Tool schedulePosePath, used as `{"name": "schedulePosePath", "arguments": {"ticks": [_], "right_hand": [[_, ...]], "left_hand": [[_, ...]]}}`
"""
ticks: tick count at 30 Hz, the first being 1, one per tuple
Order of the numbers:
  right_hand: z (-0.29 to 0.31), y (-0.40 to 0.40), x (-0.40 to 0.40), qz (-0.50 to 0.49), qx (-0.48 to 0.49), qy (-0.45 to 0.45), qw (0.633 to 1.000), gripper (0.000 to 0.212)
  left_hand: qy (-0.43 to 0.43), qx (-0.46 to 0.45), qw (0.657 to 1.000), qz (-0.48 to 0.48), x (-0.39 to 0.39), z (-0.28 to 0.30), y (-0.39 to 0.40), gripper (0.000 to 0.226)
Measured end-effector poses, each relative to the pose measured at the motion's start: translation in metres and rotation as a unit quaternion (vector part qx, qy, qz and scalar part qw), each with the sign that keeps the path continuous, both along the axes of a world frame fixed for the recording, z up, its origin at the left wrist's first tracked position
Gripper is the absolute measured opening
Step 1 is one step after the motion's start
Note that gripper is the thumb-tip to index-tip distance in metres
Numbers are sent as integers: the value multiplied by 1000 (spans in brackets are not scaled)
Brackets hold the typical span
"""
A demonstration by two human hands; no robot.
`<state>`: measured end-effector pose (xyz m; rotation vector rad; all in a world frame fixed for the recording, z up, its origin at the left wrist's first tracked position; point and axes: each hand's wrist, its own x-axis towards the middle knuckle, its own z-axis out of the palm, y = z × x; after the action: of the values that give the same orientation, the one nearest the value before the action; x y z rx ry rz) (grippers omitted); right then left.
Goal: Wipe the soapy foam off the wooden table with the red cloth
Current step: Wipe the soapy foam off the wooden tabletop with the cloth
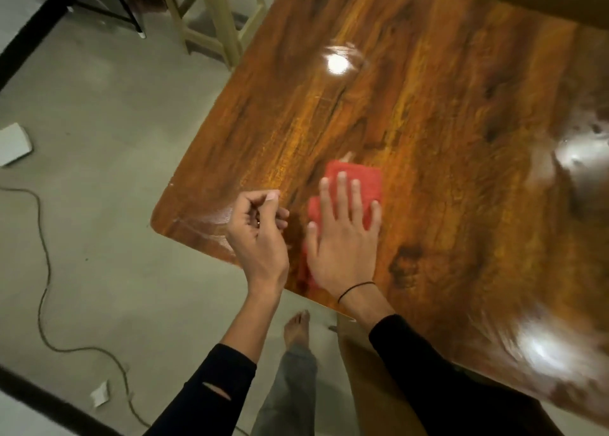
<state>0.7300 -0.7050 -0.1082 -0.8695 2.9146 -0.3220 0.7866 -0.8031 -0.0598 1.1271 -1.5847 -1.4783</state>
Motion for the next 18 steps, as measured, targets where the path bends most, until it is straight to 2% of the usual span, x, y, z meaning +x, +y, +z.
{"name": "schedulePosePath", "arguments": {"ticks": [3,5,7,10,14,16,18], "right_hand": [[-8,58,-5,187,2,18,982,76],[-10,103,-23,240,21,23,970,74],[-8,146,-51,237,48,22,970,75],[0,202,-99,150,69,18,986,73],[9,265,-124,-35,64,-9,997,72],[12,287,-117,-150,49,-19,987,73],[13,297,-100,-272,30,-24,961,76]], "left_hand": [[-2,-11,999,-52,-7,4,27,14],[-19,-23,997,-72,-13,6,45,17],[-48,-33,994,-91,-23,5,65,16],[-111,-86,975,-170,-39,-1,99,13],[-177,-193,903,-341,-66,-21,148,30],[-194,-242,868,-388,-83,-29,167,39],[-215,-293,835,-413,-98,-38,184,46]]}}
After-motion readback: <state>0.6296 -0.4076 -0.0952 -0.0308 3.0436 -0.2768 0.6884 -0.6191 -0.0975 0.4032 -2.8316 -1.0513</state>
